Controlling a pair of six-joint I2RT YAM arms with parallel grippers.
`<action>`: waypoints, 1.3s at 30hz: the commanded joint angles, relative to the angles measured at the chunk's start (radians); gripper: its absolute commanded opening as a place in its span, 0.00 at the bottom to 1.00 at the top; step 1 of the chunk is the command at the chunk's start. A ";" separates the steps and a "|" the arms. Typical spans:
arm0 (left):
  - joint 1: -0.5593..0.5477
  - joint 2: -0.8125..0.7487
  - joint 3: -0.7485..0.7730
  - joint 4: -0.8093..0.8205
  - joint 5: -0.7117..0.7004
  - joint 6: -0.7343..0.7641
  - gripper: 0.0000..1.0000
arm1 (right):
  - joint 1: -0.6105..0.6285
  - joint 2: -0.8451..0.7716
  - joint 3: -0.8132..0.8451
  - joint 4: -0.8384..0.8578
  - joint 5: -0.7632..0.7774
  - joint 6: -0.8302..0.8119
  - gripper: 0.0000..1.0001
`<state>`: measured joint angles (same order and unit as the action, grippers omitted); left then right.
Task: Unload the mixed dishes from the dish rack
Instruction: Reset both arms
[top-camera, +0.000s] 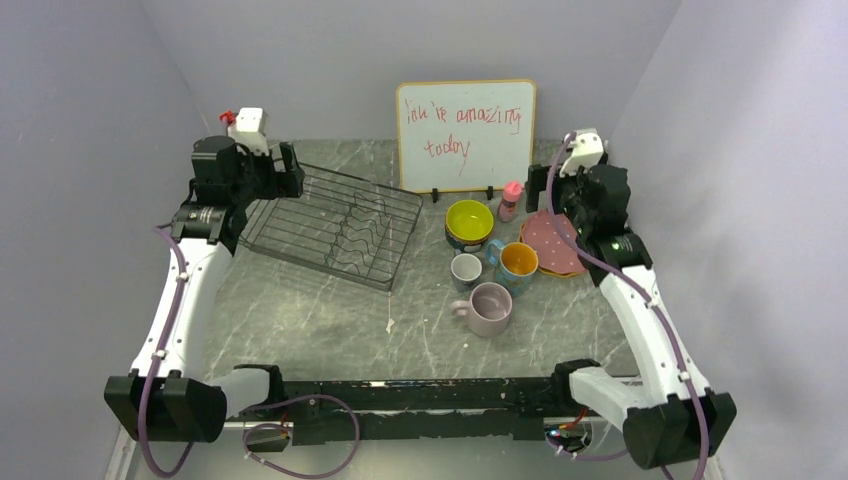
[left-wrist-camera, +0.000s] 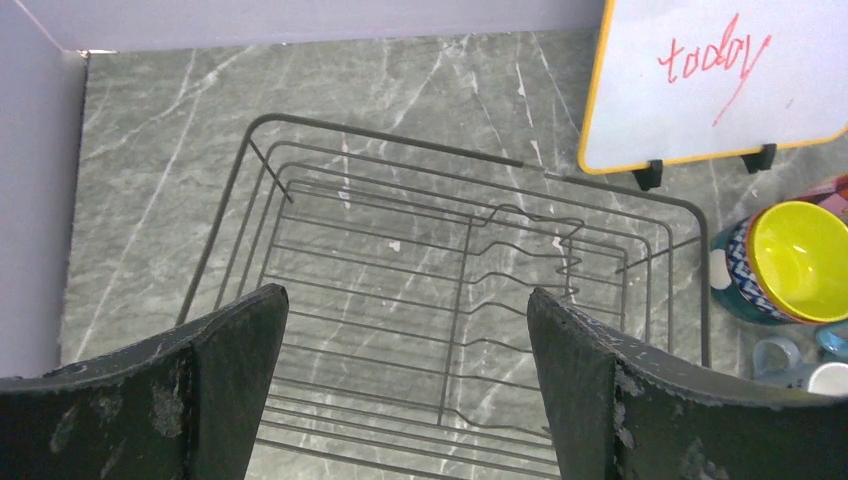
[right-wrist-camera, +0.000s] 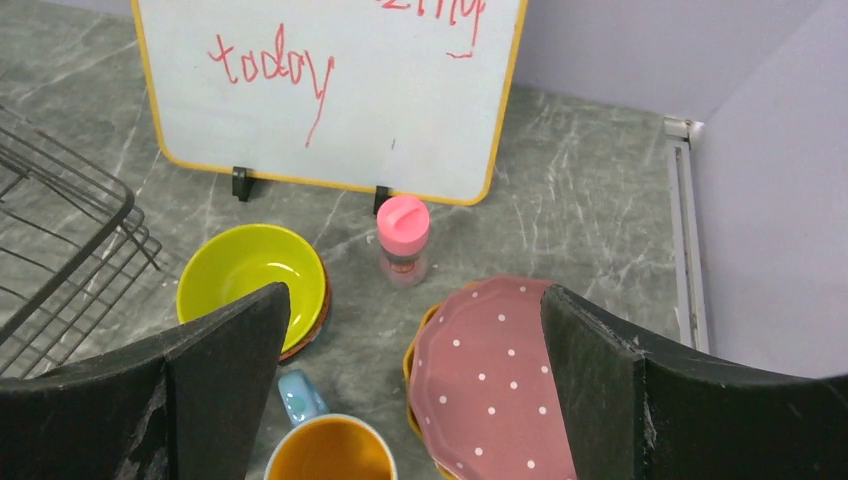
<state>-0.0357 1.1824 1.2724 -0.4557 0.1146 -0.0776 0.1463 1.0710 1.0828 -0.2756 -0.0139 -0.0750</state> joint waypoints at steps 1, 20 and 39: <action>0.021 -0.049 -0.048 0.058 0.069 -0.034 0.95 | -0.003 -0.101 -0.083 0.186 0.052 0.019 0.99; 0.138 -0.335 -0.240 0.166 0.197 0.015 0.95 | -0.074 -0.274 -0.160 0.115 -0.264 -0.085 0.99; 0.162 -0.346 -0.237 0.121 0.227 0.016 0.95 | -0.091 -0.265 -0.167 0.131 -0.148 -0.100 0.99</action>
<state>0.1165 0.8375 0.9840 -0.3264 0.3508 -0.0685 0.0605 0.8062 0.9047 -0.1795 -0.2131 -0.1650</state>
